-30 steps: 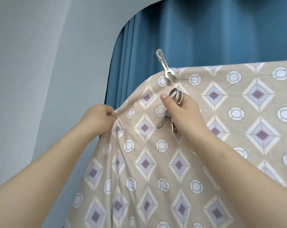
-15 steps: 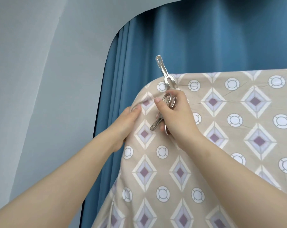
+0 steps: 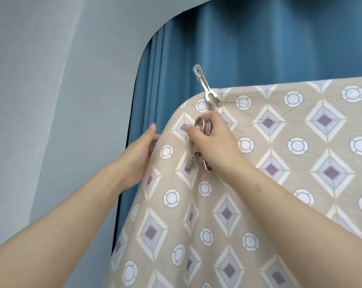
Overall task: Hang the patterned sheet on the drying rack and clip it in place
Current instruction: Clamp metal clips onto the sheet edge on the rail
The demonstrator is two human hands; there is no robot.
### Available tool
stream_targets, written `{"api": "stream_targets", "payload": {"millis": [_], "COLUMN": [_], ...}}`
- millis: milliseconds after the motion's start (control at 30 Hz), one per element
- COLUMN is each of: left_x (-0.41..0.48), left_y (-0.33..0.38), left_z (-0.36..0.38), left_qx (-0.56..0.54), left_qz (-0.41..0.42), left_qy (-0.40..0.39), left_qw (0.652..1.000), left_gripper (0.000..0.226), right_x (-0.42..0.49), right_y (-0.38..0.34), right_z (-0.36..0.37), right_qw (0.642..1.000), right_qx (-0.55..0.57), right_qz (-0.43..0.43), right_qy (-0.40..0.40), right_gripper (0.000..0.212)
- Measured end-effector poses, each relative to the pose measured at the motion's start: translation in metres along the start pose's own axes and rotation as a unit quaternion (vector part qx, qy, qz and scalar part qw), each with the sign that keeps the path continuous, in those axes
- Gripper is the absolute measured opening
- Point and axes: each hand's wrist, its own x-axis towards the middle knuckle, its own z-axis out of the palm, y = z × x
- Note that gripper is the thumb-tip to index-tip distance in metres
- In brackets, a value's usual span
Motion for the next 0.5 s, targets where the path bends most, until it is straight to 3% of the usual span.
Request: {"api": "stream_targets", "payload": {"millis": [100, 267, 433, 500], "left_x": [-0.004, -0.008, -0.024, -0.026], "left_y": [-0.005, -0.007, -0.005, -0.004], "left_z": [-0.007, -0.021, -0.038, -0.042], "left_qx": [0.018, 0.012, 0.151, 0.226], "left_qz": [-0.022, -0.055, -0.112, -0.102], "left_qy": [0.011, -0.057, -0.134, -0.092], "left_qw": [1.000, 0.997, 0.973, 0.964], "left_gripper": [0.036, 0.036, 0.022, 0.021], "right_x": [-0.003, -0.001, -0.003, -0.003], "right_y": [0.001, -0.003, -0.004, -0.004], "right_z": [0.003, 0.003, 0.006, 0.009], "right_qw": [1.000, 1.000, 1.000, 1.000], "right_qx": [-0.005, -0.015, -0.005, -0.005], "right_qz": [0.012, 0.008, 0.017, 0.020], "right_qy": [-0.007, -0.004, -0.009, -0.011], "right_gripper": [0.023, 0.022, 0.021, 0.021]}}
